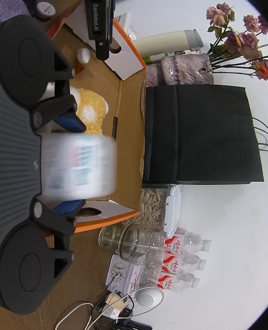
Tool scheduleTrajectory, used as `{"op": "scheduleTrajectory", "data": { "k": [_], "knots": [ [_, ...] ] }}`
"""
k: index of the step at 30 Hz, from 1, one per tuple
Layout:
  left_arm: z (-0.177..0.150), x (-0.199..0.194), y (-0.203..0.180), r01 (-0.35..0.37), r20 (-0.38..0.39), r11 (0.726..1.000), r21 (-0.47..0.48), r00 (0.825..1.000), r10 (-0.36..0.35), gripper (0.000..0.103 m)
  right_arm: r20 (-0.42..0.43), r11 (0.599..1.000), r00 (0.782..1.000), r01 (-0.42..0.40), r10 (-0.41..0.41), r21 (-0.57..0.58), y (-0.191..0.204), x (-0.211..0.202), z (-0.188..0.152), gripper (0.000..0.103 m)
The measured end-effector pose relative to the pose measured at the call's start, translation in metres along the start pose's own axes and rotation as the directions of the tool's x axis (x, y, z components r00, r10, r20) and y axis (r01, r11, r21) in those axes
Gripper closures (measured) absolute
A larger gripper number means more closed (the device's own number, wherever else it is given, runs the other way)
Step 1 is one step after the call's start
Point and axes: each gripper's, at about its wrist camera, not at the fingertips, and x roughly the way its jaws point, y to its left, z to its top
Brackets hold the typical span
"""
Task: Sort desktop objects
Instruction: 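Carry both into the cardboard box and open both tools to release them, then withdraw both open tools from the box back toward the desk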
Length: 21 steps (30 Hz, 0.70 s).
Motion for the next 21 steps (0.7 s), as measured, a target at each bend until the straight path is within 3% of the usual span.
{"op": "scheduleTrajectory", "data": {
  "k": [2,4,6,7,8,21],
  "knots": [
    [0.000,-0.001,0.000,-0.004,0.005,1.000,-0.003,1.000,0.004,0.043,0.014,1.000,1.000,-0.005,0.005,0.002,0.000,-0.003,0.001,0.021],
    [0.001,-0.002,0.000,-0.008,0.010,1.000,-0.004,1.000,0.008,0.028,0.028,1.000,1.000,-0.008,0.008,0.000,0.001,-0.006,0.002,0.018],
    [0.001,-0.004,-0.001,-0.009,0.016,1.000,-0.005,1.000,0.009,0.007,0.034,1.000,0.999,-0.015,0.015,0.000,0.001,-0.008,0.003,0.007],
    [0.001,-0.006,-0.002,-0.007,0.020,1.000,-0.001,1.000,0.007,0.002,0.037,1.000,0.999,-0.019,0.019,0.001,0.001,-0.008,0.003,0.004],
    [0.001,-0.007,-0.003,-0.008,0.027,1.000,0.003,1.000,0.008,0.000,0.039,1.000,0.999,-0.020,0.020,-0.001,0.002,-0.009,0.004,0.000],
    [-0.002,-0.038,-0.008,-0.039,0.096,0.999,0.015,0.995,0.038,0.000,0.120,0.999,0.993,-0.015,0.019,-0.034,0.008,-0.043,0.000,0.000]
  ]
}}
